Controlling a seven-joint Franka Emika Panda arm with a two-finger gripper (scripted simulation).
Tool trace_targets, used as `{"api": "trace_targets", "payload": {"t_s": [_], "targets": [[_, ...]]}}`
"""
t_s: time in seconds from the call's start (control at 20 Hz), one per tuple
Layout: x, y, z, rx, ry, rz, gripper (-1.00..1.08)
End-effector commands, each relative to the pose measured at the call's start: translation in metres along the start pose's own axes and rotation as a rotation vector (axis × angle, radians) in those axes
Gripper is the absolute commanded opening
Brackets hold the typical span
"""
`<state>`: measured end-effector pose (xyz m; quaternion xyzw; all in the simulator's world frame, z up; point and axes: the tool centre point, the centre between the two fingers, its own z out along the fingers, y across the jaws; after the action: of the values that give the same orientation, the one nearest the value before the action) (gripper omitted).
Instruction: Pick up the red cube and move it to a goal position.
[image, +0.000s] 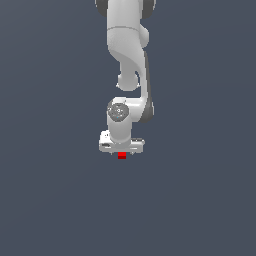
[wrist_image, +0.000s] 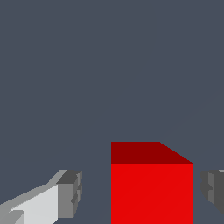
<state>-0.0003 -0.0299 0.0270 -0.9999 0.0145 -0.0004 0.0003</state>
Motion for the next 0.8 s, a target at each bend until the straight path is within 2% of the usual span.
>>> {"api": "trace_targets", "payload": {"t_s": [0.0, 0.05, 0.75], "targets": [[0.0004, -0.0002, 0.0026, 0.0, 0.001, -0.001, 1.0], [0.0004, -0.0002, 0.0026, 0.0, 0.001, -0.001, -1.0], [0.0031, -0.0014, 0.0012, 0.0, 0.001, -0.001, -1.0]]}}
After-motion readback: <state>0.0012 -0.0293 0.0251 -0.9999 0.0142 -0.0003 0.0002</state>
